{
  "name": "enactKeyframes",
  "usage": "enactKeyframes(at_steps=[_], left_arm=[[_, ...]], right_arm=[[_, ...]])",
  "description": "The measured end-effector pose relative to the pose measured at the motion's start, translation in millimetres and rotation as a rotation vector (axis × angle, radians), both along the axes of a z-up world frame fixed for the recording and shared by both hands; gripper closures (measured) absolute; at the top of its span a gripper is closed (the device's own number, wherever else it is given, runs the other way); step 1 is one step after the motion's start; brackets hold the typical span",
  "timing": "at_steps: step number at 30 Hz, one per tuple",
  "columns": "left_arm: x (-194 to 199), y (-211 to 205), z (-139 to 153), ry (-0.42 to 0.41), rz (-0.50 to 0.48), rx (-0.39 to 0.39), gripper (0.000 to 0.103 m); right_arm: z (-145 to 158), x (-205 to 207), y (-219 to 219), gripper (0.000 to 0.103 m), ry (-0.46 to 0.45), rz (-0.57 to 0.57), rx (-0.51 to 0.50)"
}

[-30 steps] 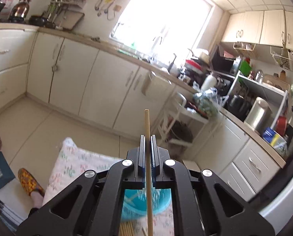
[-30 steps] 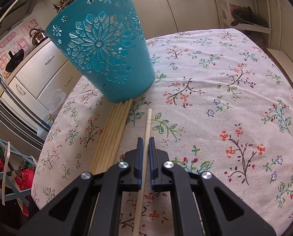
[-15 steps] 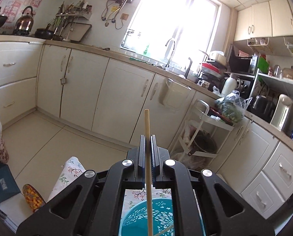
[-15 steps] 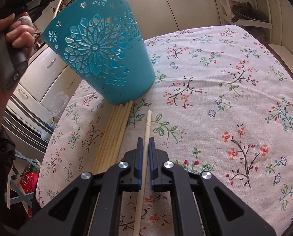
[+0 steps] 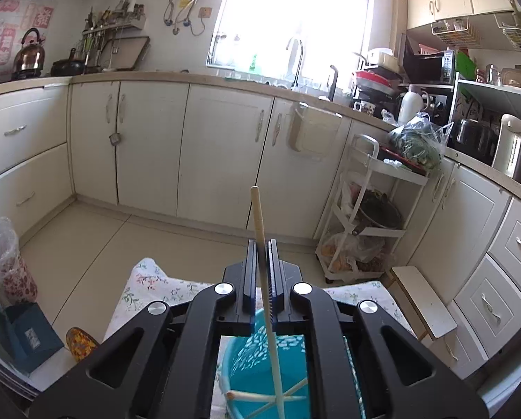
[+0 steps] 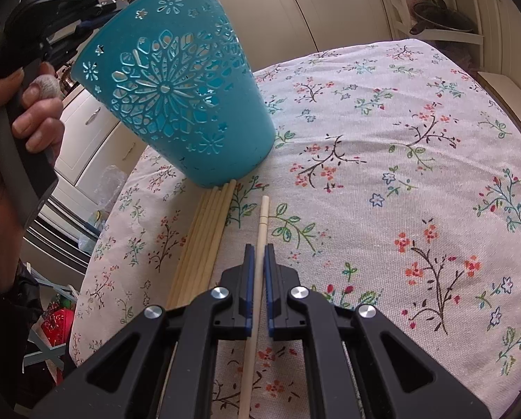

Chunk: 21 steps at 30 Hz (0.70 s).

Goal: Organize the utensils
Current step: 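Lift the stick over the teal basket and release it with the left gripper, then lift the held stick over the teal basket and release it with the right gripper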

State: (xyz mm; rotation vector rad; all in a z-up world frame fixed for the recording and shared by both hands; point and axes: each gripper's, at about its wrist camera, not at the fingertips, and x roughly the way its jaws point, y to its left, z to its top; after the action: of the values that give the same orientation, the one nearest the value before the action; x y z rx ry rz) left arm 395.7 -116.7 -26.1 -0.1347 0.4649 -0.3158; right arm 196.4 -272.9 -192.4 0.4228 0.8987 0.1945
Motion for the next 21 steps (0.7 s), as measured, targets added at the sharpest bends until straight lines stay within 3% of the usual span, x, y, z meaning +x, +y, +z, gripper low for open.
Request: enactKeyframes(at_steps=[6, 10, 13, 17, 21], left_arm=[[-29.7, 16.3, 4.6, 0.006, -0.026, 0.026, 0.093], [-45.8, 39.8, 4.3, 0.025, -0.013, -0.002, 0.073], [-58.1, 62.7, 2.7, 0.030, 0.015, -0.042, 0.066], [-79.5, 97.1, -13.3, 0.045, 0.080, -0.096, 0.051], [-92.6, 116.4, -57.5, 0.128, 0.111, -0.099, 0.048]], right_arm=[[5.1, -5.8, -6.6, 0.097, -0.044, 0.005, 0.044], [13.4, -16.7, -15.4, 0.097, -0.117, 0.010, 0.112], [25.6, -27.9, -24.1, 0.097, -0.163, -0.016, 0.154], [67.9, -38.8, -31.4, 0.097, -0.280, -0.041, 0.216], [132.4, -28.5, -31.0, 0.097, -0.448, -0.040, 0.245]])
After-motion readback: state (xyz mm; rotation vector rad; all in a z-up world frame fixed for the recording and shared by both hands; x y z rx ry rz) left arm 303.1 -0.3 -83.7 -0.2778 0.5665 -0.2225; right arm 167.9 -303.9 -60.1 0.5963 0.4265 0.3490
